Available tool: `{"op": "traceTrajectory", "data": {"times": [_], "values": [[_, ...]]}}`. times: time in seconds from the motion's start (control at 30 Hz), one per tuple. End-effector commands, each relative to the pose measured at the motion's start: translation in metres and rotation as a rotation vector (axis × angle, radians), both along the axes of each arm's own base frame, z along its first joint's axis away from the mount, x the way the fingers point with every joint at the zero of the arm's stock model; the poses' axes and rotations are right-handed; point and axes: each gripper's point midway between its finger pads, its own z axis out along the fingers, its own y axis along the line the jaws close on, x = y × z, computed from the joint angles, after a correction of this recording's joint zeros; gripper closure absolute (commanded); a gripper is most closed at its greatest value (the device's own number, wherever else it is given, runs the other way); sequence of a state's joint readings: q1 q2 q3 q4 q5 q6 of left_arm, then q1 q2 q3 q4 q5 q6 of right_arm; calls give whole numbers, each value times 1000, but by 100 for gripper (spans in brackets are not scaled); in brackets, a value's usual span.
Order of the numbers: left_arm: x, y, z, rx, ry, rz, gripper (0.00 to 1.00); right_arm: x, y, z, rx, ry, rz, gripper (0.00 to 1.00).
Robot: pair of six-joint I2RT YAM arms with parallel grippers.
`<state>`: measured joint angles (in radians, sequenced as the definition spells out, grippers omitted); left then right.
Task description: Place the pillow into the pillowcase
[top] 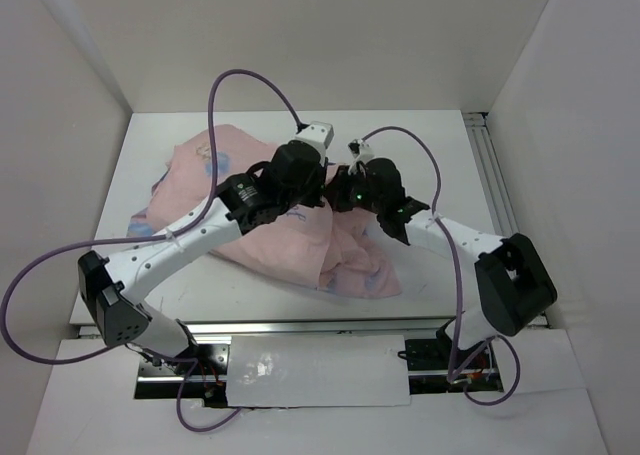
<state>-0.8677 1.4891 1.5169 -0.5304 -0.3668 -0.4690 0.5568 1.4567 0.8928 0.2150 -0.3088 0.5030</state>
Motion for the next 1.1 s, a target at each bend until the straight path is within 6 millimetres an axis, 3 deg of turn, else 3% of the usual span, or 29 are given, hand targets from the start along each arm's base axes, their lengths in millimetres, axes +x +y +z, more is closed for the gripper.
{"op": "traceTrajectory", "data": {"times": [0.0,0.03,0.07,0.1,0.13,0.17,0.2,0.23,0.27,0.3,0.33,0.37,0.43,0.47,0.5,0.57,0.6,0.63,0.7,0.77,0.8,0.83,0.9,1.07], "values": [[-7,-37,63,-171,-99,-161,100,48,13,71,255,-159,-129,100],[-4,-43,64,-174,-95,-172,100,53,16,76,290,-142,-145,100],[2,-58,52,-166,-75,-177,100,61,21,65,280,-127,-147,100],[8,-66,66,-188,-96,-178,100,64,25,62,278,-122,-136,100],[23,-64,67,-180,-114,-103,100,70,22,55,262,-101,-151,100],[32,-67,63,-160,-113,-77,100,78,18,55,250,-107,-152,100],[55,-69,39,-115,-83,-38,100,76,15,46,221,-81,-142,100],[65,-66,49,-108,-84,-15,100,81,3,35,194,-60,-166,98],[77,-61,43,-88,-68,8,100,77,-7,42,189,-70,-178,92],[84,-70,34,-63,-51,-4,96,73,-17,37,175,-45,-188,85],[89,-67,25,-39,-30,-8,76,67,-35,24,150,-19,-203,74],[88,-68,15,-13,-11,-21,60,59,-48,39,160,-38,-218,69],[87,-57,-1,43,-1,4,27,40,-72,17,73,9,-251,56],[86,-53,-3,52,-3,16,14,33,-80,15,39,12,-265,49],[87,-45,-5,53,-2,26,0,21,-96,15,-13,39,-299,35],[90,-20,1,29,-5,68,0,16,-130,16,-108,25,-416,26],[91,-15,7,3,-13,77,0,8,-144,6,-154,69,-459,18],[90,-5,0,4,2,97,0,11,-165,5,-196,65,-541,14],[90,21,15,-29,-21,142,0,5,-182,11,-222,67,-587,7],[85,51,3,-21,5,206,0,2,-191,9,-243,76,-599,0],[83,61,13,-36,-5,235,0,0,-192,7,-240,90,-592,0],[77,77,-6,-12,34,288,0,-2,-192,8,-238,90,-573,0],[68,107,-20,1,64,377,0,-9,-188,-1,-254,114,-535,0],[3,203,-79,-37,214,711,0,-45,-205,-58,-336,275,-549,0]]}}
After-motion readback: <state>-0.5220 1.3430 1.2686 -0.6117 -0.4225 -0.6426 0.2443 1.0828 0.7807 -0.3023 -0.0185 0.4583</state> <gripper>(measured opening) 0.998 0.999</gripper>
